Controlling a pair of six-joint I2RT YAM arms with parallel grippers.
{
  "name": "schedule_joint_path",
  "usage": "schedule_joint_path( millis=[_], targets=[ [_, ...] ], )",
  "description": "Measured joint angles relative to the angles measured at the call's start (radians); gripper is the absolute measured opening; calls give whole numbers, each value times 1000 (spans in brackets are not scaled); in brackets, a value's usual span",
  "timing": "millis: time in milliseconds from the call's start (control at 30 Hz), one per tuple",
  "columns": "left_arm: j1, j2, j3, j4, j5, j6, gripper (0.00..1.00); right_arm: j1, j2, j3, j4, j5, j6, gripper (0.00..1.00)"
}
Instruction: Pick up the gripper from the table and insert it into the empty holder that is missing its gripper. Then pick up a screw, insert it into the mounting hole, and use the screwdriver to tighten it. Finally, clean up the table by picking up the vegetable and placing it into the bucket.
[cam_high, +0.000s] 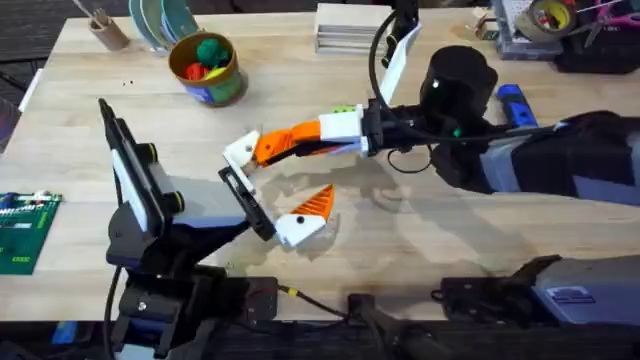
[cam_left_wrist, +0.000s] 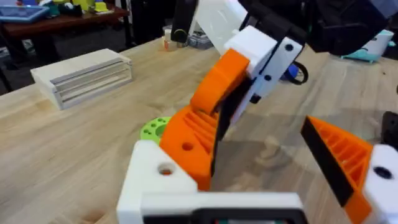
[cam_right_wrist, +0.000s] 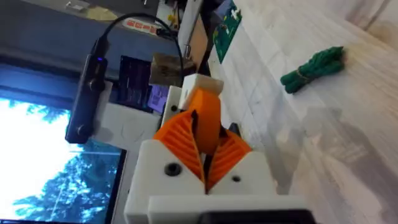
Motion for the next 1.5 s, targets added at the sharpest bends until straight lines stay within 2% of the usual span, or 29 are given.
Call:
schedule_joint_path(
  millis=[233, 633, 1133, 1333, 1500],
  targets=[
    [0, 1, 0, -3, 10, -19, 993, 35, 60, 8, 36, 34, -4, 11],
    [15, 3, 0, -3, 24, -27, 993, 72, 145, 104, 29, 29, -4, 10],
    [17, 3, 0, -3, 21, -27, 993, 74, 152, 117, 18, 30, -19, 11],
    [17, 3, 0, -3, 29, -27, 993, 62, 152, 124, -3, 2, -20, 191],
    [16, 3, 0, -4, 50, -26, 993, 49, 152, 124, -6, -40, -19, 225]
  ],
)
